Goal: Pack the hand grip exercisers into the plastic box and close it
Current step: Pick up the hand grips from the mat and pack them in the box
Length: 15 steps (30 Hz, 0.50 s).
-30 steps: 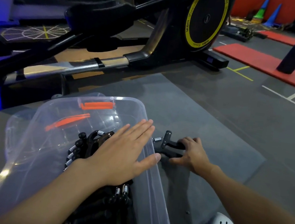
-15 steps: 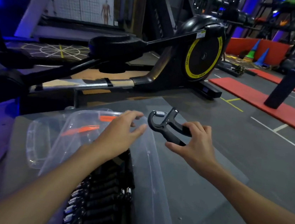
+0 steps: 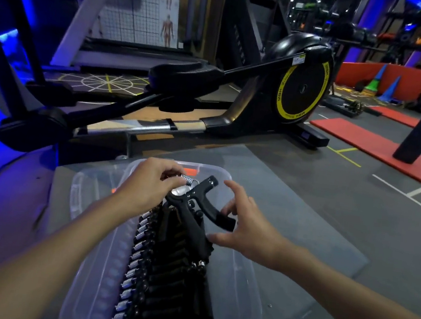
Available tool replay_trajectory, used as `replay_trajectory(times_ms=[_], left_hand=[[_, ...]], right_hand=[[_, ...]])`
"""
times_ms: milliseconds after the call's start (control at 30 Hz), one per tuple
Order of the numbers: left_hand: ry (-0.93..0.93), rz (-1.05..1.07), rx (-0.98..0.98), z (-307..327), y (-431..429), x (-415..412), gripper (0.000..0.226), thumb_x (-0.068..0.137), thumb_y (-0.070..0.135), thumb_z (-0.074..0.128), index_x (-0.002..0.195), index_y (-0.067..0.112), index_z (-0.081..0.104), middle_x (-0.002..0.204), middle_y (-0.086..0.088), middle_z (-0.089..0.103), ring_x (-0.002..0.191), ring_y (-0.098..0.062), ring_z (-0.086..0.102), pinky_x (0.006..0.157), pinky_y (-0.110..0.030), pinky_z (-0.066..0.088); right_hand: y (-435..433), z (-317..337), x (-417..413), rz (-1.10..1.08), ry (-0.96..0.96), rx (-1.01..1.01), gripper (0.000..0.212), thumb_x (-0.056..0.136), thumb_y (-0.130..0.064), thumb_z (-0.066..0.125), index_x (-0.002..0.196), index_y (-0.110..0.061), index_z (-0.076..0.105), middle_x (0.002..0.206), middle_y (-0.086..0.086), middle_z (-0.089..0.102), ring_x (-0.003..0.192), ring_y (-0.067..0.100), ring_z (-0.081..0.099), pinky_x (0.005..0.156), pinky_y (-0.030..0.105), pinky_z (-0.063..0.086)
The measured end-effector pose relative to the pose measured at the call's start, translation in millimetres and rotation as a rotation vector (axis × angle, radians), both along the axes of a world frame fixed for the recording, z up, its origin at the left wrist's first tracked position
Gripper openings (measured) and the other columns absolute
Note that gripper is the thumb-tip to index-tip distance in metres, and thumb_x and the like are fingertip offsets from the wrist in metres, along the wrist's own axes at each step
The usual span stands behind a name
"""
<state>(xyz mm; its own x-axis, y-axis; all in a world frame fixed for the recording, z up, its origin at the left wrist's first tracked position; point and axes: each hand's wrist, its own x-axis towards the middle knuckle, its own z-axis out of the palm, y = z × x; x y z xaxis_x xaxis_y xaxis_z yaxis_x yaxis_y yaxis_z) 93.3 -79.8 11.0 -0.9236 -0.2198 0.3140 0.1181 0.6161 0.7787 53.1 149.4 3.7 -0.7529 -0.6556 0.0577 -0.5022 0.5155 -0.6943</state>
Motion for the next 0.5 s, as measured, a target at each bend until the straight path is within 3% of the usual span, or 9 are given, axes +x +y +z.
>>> replay_trajectory(times_ms=[100, 233, 333, 433, 500], left_hand=[[-0.065, -0.087, -0.064, -2, -2, 5, 0.022, 0.087, 0.014, 0.071, 0.078, 0.034, 0.071, 0.078, 0.007, 0.072, 0.073, -0.011, 0.065, 0.074, -0.033, 0.052], [-0.127, -0.118, -0.097, -6, -3, 9, 0.011, 0.088, 0.013, 0.07, 0.087, 0.023, 0.074, 0.082, 0.007, 0.072, 0.076, -0.008, 0.065, 0.079, -0.028, 0.051], [-0.141, -0.129, -0.114, -10, -5, 9, 0.009, 0.087, 0.011, 0.071, 0.089, 0.019, 0.075, 0.082, 0.007, 0.072, 0.073, 0.001, 0.062, 0.077, -0.022, 0.049], [-0.15, -0.097, -0.135, -20, -6, 6, 0.01, 0.086, 0.014, 0.072, 0.094, 0.019, 0.075, 0.083, 0.012, 0.069, 0.071, 0.008, 0.06, 0.074, -0.019, 0.044], [-0.158, -0.088, -0.143, -27, -6, 6, 0.013, 0.087, 0.019, 0.071, 0.099, 0.02, 0.074, 0.09, 0.011, 0.07, 0.08, 0.005, 0.062, 0.08, -0.023, 0.046]], right_hand=[[-7, -2, -2, 0.037, -0.041, 0.032, 0.118, 0.07, -0.026, 0.084, 0.15, -0.041, -0.002, 0.085, -0.005, 0.059, 0.077, 0.003, 0.056, 0.079, 0.019, 0.047], [-16, -8, 3, 0.08, -0.081, 0.054, 0.101, 0.07, -0.016, 0.083, 0.149, -0.025, 0.019, 0.074, 0.003, 0.06, 0.054, 0.002, 0.054, 0.06, 0.024, 0.049], [-20, -13, 10, 0.072, -0.085, 0.061, 0.101, 0.071, -0.015, 0.081, 0.148, -0.027, 0.017, 0.072, 0.007, 0.064, 0.052, 0.003, 0.056, 0.056, 0.019, 0.046], [-23, -18, 14, 0.03, -0.049, 0.099, 0.093, 0.069, -0.02, 0.082, 0.143, -0.031, 0.025, 0.07, 0.004, 0.065, 0.057, 0.007, 0.06, 0.06, 0.024, 0.051], [-27, -23, 18, -0.011, -0.054, 0.107, 0.084, 0.067, -0.024, 0.083, 0.133, -0.033, 0.031, 0.067, -0.001, 0.064, 0.059, 0.009, 0.061, 0.061, 0.027, 0.051]])
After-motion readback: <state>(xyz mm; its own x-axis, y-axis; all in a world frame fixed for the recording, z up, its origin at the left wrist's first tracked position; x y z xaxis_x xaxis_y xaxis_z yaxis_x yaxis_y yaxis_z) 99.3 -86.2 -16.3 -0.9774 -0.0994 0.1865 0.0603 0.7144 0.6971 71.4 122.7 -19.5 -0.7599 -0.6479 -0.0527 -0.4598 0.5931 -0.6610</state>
